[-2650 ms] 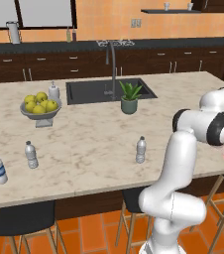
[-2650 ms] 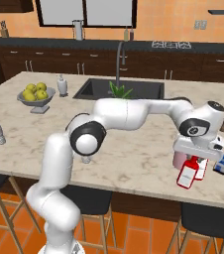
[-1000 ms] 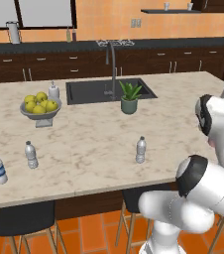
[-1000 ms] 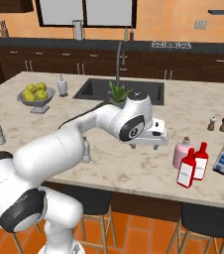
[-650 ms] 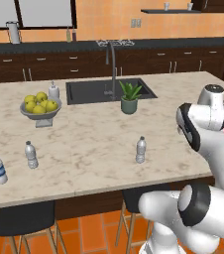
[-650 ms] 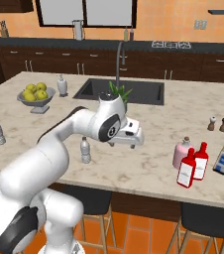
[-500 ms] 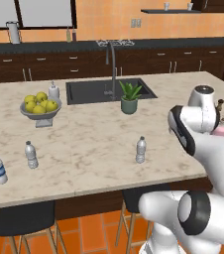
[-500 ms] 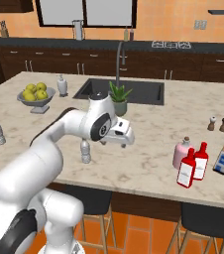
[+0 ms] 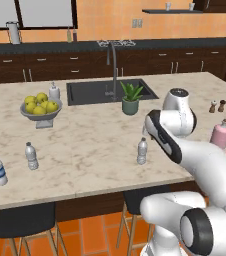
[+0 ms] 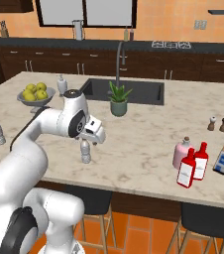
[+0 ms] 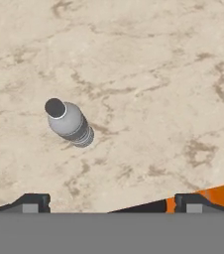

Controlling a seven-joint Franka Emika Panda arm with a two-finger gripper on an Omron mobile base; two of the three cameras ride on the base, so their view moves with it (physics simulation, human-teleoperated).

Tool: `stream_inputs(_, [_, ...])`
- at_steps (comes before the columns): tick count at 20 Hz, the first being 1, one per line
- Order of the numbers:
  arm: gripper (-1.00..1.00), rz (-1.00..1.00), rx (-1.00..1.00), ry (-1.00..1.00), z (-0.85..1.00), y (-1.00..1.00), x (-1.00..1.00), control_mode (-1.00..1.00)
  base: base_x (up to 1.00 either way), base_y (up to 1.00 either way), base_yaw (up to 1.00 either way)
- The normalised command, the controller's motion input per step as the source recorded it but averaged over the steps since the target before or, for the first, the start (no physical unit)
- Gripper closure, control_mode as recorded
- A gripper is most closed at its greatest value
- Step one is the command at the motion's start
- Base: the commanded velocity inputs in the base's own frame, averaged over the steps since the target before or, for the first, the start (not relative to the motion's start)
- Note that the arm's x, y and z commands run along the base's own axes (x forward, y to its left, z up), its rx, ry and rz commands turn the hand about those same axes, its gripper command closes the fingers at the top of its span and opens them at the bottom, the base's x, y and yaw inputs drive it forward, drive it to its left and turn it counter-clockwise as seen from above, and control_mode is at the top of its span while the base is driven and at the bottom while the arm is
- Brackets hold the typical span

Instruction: Move the plastic bottles in the middle to the plastics group, and the glass bottles in the middle to the glass group.

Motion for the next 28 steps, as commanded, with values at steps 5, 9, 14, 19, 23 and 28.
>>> stream_inputs(5, [-1.00, 0.00, 0.09, 0.05, 0.00, 0.55, 0.38, -1.00, 0.00, 0.00, 0.00])
stream_inputs(9, [-1.00, 0.01, 0.03, 0.09, -0.08, 0.14, 0.40, -1.00, 0.00, 0.00, 0.00])
stream_inputs(14, [-1.00, 0.00, 0.00, 0.08, -0.24, 0.04, 0.17, -1.00, 0.00, 0.00, 0.00])
stream_inputs(19, [-1.00, 0.00, 0.00, 0.02, -0.29, 0.01, 0.16, -1.00, 0.00, 0.00, 0.00])
stream_inputs(23, [-1.00, 0.00, 0.00, 0.00, -0.25, 0.00, 0.12, -1.00, 0.00, 0.00, 0.00])
stream_inputs(28, [-1.00, 0.00, -0.11, 0.00, -0.25, 0.00, 0.10, -1.00, 0.00, 0.00, 0.00])
